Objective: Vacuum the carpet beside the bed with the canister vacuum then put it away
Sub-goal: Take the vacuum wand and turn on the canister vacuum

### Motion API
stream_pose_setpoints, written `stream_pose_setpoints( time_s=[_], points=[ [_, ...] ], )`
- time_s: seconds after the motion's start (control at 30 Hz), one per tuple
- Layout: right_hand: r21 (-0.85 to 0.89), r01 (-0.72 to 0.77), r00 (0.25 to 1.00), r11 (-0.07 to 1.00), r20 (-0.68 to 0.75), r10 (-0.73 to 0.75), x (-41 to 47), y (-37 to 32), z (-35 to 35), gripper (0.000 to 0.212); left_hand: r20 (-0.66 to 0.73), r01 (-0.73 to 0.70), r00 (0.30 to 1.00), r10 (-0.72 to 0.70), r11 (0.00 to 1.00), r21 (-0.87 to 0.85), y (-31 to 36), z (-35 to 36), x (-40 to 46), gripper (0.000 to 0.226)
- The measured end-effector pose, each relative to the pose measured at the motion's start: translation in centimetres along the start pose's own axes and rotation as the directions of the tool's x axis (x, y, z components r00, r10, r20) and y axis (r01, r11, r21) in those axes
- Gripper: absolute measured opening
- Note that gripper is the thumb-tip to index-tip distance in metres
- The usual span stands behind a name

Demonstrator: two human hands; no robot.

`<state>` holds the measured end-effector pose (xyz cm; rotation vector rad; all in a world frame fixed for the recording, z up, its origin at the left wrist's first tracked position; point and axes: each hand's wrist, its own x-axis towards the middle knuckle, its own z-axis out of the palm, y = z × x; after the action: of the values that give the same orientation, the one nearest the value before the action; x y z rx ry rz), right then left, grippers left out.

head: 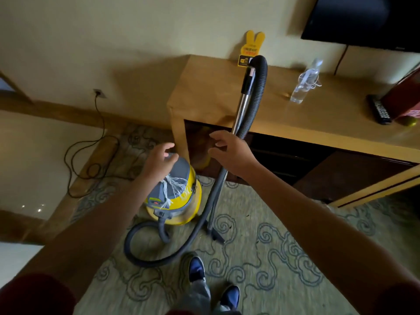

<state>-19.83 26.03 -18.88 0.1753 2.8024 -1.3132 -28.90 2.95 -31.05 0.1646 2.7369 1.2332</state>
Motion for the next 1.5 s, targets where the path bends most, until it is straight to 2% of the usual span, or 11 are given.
stream_pose_setpoints(
  time_s=[0.13, 0.3, 0.63, 0.87, 0.93, 1.0, 1.07, 1.1, 1.2, 1.33, 1.5],
  points=[
    [-0.048, 0.018, 0.997, 0.999, 0.07, -0.015, 3.4, -1.4, 2.9, 0.043, -0.019, 0.08, 0.997, -0.079, 0.994, 0.07, -3.5, -2.0, 1.7, 0.046],
    [-0.094, 0.038, 0.992, 0.995, 0.123, -0.026, 7.2, -2.4, 6.7, 0.027, 0.012, -0.051, 0.999, 0.05, 0.936, 0.349, -8.3, -3.7, 2.6, 0.044],
    [-0.007, -0.089, 0.958, 0.996, 0.273, 0.087, 11.5, 3.6, 15.8, 0.035, 0.091, 0.032, 0.993, -0.076, 0.91, 0.412, -16.8, 1.1, 0.5, 0.044],
    [-0.062, -0.086, 0.928, 0.994, 0.357, 0.102, 11.3, 10.5, 19.0, 0.034, 0.051, 0.08, 0.991, -0.124, 0.85, 0.52, -22.2, 4.3, -0.7, 0.054],
    [-0.072, -0.105, 0.925, 0.992, 0.359, 0.124, 11.7, 12.9, 20.0, 0.033, -0.034, 0.176, 0.982, -0.185, 0.84, 0.513, -24.4, 5.0, -1.1, 0.055],
    [-0.078, -0.141, 0.915, 0.987, 0.37, 0.16, 11.8, 15.2, 21.2, 0.031, -0.115, 0.36, 0.931, -0.345, 0.823, 0.439, -25.9, 5.9, -1.6, 0.052],
    [-0.068, -0.162, 0.901, 0.984, 0.398, 0.176, 11.7, 16.7, 22.7, 0.031, -0.134, 0.483, 0.873, -0.469, 0.789, 0.38, -27.1, 7.2, -2.4, 0.049],
    [-0.072, -0.164, 0.898, 0.984, 0.402, 0.179, 11.8, 17.1, 23.4, 0.031, -0.122, 0.495, 0.865, -0.487, 0.783, 0.376, -27.4, 7.8, -2.7, 0.05],
    [-0.061, -0.174, 0.892, 0.983, 0.414, 0.184, 12.1, 17.9, 25.5, 0.031, -0.101, 0.454, 0.878, -0.468, 0.747, 0.486, -27.8, 9.0, -3.0, 0.064],
    [-0.029, -0.165, 0.885, 0.986, 0.437, 0.161, 13.0, 18.3, 28.1, 0.031, -0.136, 0.353, 0.922, -0.363, 0.64, 0.682, -28.8, 9.6, -2.4, 0.09],
    [0.066, -0.252, 0.893, 0.965, 0.399, 0.206, 13.7, 20.0, 29.6, 0.023, -0.09, 0.228, 0.963, -0.255, 0.584, 0.779, -30.8, 9.2, 0.7, 0.108]
  ],
)
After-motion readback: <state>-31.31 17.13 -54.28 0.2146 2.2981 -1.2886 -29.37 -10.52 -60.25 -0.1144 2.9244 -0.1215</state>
